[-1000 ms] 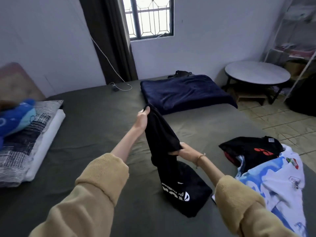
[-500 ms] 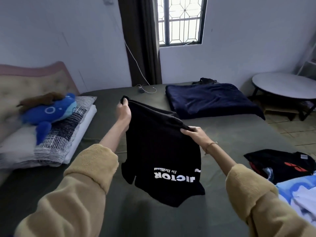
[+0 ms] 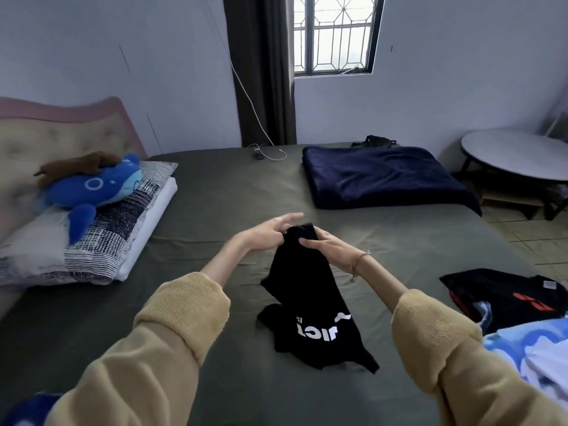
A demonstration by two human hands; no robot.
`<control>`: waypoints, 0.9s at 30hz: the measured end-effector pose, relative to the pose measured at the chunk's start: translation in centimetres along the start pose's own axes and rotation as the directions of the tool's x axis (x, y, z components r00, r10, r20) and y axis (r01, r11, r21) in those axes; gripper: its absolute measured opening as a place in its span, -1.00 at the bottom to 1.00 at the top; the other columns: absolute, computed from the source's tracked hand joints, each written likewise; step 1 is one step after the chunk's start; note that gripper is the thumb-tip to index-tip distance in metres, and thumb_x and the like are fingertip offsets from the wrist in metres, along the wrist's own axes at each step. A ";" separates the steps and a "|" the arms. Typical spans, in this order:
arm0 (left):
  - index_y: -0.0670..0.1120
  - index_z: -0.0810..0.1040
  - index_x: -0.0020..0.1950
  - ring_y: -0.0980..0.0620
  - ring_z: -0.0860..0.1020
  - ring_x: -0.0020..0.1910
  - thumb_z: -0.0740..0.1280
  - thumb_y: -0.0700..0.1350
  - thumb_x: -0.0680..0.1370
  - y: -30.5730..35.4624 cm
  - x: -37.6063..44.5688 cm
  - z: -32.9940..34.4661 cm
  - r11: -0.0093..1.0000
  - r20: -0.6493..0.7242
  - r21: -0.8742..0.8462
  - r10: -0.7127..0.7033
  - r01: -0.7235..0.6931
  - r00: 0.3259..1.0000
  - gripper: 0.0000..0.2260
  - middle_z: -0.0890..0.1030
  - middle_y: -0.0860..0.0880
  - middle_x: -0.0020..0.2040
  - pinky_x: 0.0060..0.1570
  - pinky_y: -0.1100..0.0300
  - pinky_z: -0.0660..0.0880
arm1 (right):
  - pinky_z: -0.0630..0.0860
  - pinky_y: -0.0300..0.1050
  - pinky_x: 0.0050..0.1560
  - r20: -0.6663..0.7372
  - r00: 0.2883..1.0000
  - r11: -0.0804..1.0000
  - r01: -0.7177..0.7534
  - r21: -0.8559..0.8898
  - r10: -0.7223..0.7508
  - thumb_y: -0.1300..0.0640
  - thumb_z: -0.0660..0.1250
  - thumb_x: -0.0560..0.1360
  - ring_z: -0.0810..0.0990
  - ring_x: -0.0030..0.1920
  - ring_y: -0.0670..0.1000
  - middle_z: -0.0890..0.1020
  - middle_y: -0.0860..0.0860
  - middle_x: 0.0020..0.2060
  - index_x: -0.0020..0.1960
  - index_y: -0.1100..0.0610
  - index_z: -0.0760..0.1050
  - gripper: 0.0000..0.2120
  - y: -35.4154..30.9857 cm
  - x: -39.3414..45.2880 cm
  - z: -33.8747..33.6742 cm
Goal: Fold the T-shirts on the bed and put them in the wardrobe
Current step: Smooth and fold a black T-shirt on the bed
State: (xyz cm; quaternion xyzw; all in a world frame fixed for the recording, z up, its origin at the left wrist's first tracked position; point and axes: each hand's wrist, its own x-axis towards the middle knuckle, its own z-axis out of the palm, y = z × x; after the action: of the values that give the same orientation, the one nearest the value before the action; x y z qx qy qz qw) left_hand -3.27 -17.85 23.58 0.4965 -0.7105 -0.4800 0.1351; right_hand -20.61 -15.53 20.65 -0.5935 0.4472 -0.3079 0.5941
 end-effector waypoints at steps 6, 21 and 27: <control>-0.16 0.57 0.02 0.03 0.47 -0.19 0.32 -0.42 0.42 -2.9 1.1 1.3 0.987 -0.188 0.163 0.036 -0.005 0.982 -0.75 0.56 -0.08 -0.17 -0.11 0.27 0.39 | 0.54 -0.31 -0.17 0.034 0.995 0.984 -0.095 0.151 0.091 0.48 0.15 0.48 0.62 -0.23 -0.10 0.59 0.08 -0.12 0.14 0.21 0.45 -0.68 1.7 -0.3 -0.9; -0.11 0.43 -0.20 0.08 0.45 -0.32 0.16 -0.17 0.63 0.5 0.1 -0.6 0.823 -0.294 -0.566 -0.252 0.045 0.922 -0.79 0.50 -0.04 -0.28 -0.34 0.32 0.41 | 0.59 -0.18 -0.18 -0.092 0.975 0.918 -0.220 -0.331 0.201 0.32 0.39 0.44 0.58 -0.26 -0.08 0.58 0.02 -0.19 -0.05 0.12 0.37 -0.77 4.4 -1.3 -0.4; -0.17 0.52 -0.20 0.07 0.58 -0.44 0.21 -0.10 0.61 2.0 -0.6 -2.4 0.527 -0.252 -0.850 -0.382 -0.014 0.889 -0.76 0.61 -0.03 -0.49 -0.28 0.23 0.50 | 0.55 -0.30 -0.28 0.178 0.971 0.986 -0.145 -0.085 0.158 0.48 0.18 0.48 0.49 -0.09 -0.05 0.50 0.12 -0.01 0.27 0.17 0.33 -0.58 3.8 -2.4 3.4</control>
State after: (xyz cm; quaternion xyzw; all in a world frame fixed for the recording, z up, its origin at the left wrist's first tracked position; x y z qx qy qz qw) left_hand -2.50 -18.61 26.57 0.5344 -0.2934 -0.6550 0.4464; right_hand -19.19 -11.56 16.92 -0.6046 0.4450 -0.1892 0.6330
